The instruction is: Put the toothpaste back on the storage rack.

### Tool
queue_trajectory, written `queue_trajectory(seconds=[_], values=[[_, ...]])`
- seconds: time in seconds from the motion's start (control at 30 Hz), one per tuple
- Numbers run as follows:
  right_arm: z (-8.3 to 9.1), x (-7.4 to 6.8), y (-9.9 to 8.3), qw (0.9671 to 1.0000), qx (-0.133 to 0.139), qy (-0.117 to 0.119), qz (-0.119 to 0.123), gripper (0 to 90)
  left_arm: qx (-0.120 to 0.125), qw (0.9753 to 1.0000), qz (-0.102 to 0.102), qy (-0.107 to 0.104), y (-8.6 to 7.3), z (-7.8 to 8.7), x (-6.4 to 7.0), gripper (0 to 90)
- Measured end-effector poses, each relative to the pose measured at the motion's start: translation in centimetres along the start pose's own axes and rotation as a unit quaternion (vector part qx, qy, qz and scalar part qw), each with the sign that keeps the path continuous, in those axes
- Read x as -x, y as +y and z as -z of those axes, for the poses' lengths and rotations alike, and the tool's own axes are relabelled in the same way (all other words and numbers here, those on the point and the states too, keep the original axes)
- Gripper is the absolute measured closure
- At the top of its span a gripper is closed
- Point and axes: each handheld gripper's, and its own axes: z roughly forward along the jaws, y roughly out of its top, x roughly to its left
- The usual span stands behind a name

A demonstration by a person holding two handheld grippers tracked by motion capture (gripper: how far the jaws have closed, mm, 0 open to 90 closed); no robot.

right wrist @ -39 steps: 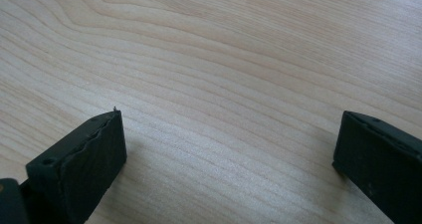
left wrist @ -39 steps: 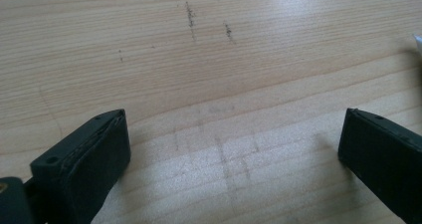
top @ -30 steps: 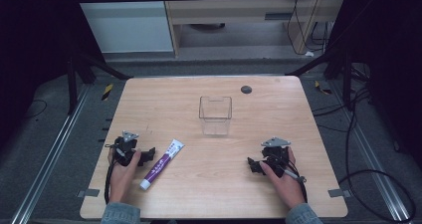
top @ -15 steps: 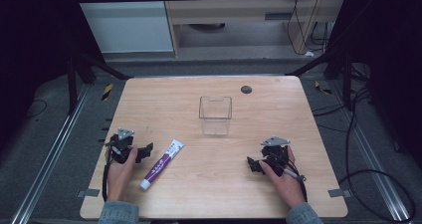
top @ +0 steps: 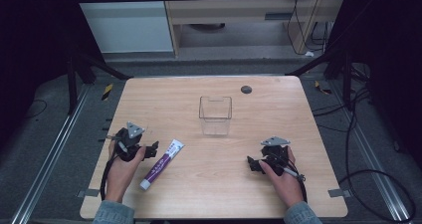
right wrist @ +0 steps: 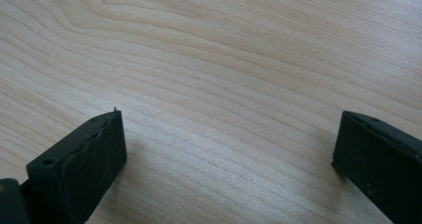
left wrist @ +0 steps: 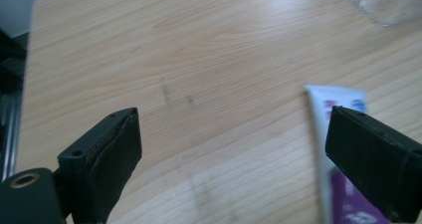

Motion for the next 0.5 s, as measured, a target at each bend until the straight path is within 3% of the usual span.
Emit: queue_trajectory(seconds=[0.07,0.1,0.17,0.23,0.33,0.37,0.4,0.43,0.5], values=[[0.1,0.0,0.0,1.0000,-0.001,0.003,-0.005,0.9,-0.004,0.9999,-0.011,0.001,0.4,0.0,0.3,8.4],[0.0,0.1,0.0,1.0000,0.002,0.005,-0.007,1.6,-0.030,0.9993,-0.023,0.006,1.3,-0.2,0.8,9.2],[0.1,0.1,-0.1,0.9999,0.006,0.003,-0.010,4.0,-0.028,0.9990,-0.034,0.003,2.2,-0.2,1.4,10.6],[0.2,0.1,-0.1,1.0000,0.004,0.000,-0.001,3.6,-0.036,0.9989,-0.029,-0.009,2.8,-0.4,1.7,11.1],[0.1,0.2,-0.1,1.0000,0.004,0.002,-0.001,3.6,-0.056,0.9980,-0.030,-0.006,2.9,-0.7,1.8,11.0],[0.1,0.2,-0.1,1.0000,0.004,0.004,0.000,3.2,-0.069,0.9972,-0.022,-0.019,2.6,-0.8,1.7,10.9],[0.1,0.2,-0.1,1.0000,0.004,0.004,0.000,3.2,-0.069,0.9972,-0.022,-0.019,2.6,-0.8,1.7,10.8],[0.1,0.2,-0.1,1.0000,0.004,0.005,0.001,3.3,-0.066,0.9972,-0.003,-0.035,2.1,-0.7,1.3,10.7],[0.3,0.5,-0.3,1.0000,0.004,-0.002,-0.001,3.3,-0.077,0.9963,0.003,-0.039,1.4,-0.7,0.9,9.4]])
